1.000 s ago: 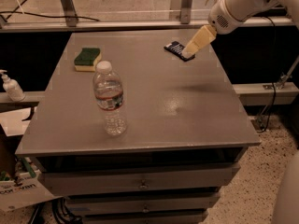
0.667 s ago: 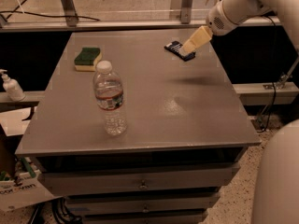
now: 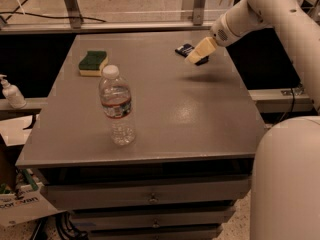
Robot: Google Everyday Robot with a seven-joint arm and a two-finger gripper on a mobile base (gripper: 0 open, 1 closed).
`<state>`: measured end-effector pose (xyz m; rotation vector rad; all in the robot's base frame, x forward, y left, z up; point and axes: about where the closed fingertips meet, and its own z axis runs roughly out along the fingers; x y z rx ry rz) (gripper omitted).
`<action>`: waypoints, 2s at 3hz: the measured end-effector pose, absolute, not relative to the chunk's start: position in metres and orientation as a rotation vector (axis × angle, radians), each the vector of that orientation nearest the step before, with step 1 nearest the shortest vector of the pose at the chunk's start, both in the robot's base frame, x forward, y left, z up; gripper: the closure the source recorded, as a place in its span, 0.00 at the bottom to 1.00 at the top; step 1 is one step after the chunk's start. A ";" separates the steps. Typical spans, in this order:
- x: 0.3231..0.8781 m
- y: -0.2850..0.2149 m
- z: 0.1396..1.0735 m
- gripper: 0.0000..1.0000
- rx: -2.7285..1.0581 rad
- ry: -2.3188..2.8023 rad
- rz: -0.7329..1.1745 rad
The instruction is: Pick rxbar blueberry
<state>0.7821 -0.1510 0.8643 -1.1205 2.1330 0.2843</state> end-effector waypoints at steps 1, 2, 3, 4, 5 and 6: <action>0.792 -0.150 0.843 0.00 -1.146 2.134 0.281; 0.804 -0.158 0.828 0.00 -1.120 2.162 0.267; 0.812 -0.167 0.824 0.00 -1.086 2.179 0.264; 0.812 -0.170 0.818 0.18 -1.067 2.201 0.274; 0.811 -0.171 0.813 0.40 -1.060 2.224 0.281; 0.811 -0.173 0.813 0.63 -1.056 2.234 0.281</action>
Offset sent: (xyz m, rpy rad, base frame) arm 0.0419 -0.0271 -0.0430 -0.0314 0.0207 -0.0618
